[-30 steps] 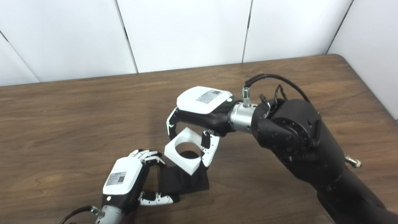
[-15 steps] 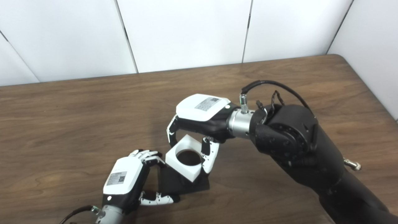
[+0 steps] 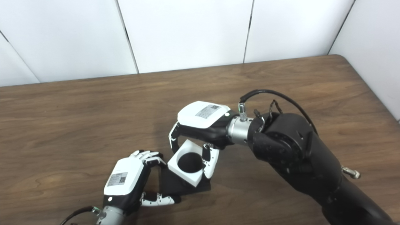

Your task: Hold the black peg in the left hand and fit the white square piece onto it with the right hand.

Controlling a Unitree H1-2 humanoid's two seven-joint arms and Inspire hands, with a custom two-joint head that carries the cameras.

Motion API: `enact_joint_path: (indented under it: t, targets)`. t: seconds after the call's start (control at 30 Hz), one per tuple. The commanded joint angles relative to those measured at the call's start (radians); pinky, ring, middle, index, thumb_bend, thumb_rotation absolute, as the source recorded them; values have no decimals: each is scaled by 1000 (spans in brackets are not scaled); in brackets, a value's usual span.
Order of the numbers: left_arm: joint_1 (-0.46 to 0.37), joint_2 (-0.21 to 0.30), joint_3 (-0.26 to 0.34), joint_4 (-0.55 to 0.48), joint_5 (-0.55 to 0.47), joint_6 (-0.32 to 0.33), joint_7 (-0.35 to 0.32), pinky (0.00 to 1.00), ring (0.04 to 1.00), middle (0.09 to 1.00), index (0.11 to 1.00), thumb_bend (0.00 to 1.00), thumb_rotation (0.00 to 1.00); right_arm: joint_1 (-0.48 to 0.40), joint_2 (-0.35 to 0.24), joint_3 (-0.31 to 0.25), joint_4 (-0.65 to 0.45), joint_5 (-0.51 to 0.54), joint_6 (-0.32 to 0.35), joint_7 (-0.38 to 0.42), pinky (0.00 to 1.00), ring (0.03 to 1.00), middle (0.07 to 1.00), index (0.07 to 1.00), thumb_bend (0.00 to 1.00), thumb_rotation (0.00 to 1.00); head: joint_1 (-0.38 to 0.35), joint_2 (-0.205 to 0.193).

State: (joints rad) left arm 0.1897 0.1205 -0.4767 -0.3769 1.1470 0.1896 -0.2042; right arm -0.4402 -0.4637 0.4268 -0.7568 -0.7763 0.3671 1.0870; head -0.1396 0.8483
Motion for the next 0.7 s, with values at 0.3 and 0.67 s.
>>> enact_joint_path:
  t: [0.3, 0.67]
  targets:
    - [22, -6, -17, 41, 32, 24, -52, 909, 844, 807, 486, 518, 49, -19, 0, -7, -2, -12, -13, 25, 866, 854, 757, 483, 524, 133, 2, 1]
    - [27, -15, -22, 37, 38, 30, -52, 916, 847, 810, 486, 517, 49, -13, 8, 1, 25, -17, -32, 11, 838, 851, 754, 483, 525, 134, 7, 5]
